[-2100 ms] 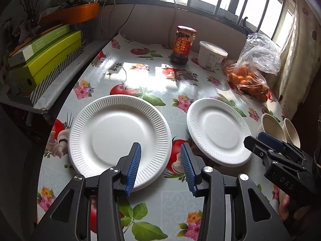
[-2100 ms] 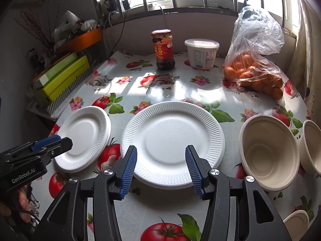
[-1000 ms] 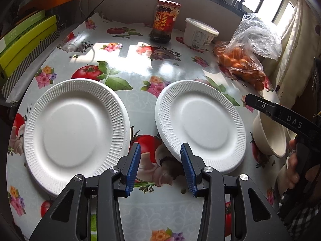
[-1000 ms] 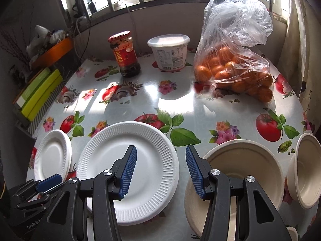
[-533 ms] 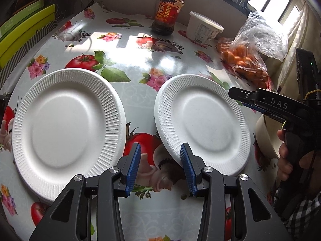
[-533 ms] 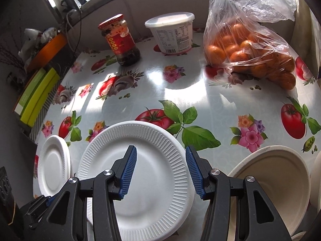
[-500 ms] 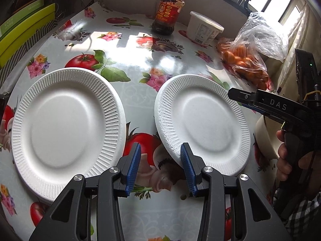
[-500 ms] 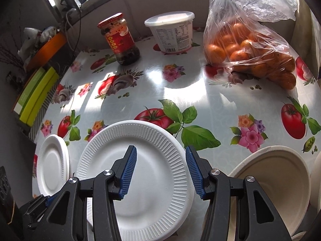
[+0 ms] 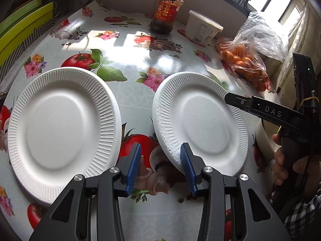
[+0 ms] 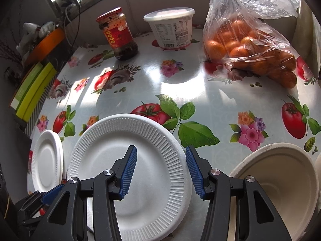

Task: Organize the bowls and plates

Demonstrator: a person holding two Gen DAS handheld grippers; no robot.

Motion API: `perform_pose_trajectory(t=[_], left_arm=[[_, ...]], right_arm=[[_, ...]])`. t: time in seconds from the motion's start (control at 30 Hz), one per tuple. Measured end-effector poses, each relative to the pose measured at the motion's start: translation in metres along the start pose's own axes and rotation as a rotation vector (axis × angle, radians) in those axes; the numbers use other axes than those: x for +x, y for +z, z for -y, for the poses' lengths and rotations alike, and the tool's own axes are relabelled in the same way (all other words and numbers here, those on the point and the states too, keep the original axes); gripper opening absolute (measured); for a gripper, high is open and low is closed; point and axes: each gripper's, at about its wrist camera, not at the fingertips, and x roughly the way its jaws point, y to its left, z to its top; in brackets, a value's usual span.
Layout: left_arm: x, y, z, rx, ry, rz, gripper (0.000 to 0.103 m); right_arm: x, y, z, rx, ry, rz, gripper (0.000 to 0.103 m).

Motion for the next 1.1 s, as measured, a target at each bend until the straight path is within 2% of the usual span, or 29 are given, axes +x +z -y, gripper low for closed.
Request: perform_pose_trajectory(t=[0.3,0.47,0.6,1.1], left_arm=[[0.002,0.0,-0.002,-0.007,0.007,-0.004,0.042],[0.002,0.0,-0.002,-0.007,0.009,-0.001,0.042],[0.002,0.0,-0.001,-0.002,0.008,0.001,0.037],[0.002,0.001,0.005,0.006,0.006,0.006,0.031]], right_arm=[[0.002,-0.003,0.004,0.007,0.005,-0.007,0.047],[0.003,-0.005,0.008,0.017,-0.007,-0.009,0.036],[0.004,-0.005,0.011,0.021,-0.015,-0.01,0.028],[0.001,-0.006,0.015,0.032,0.001,0.003,0.02]])
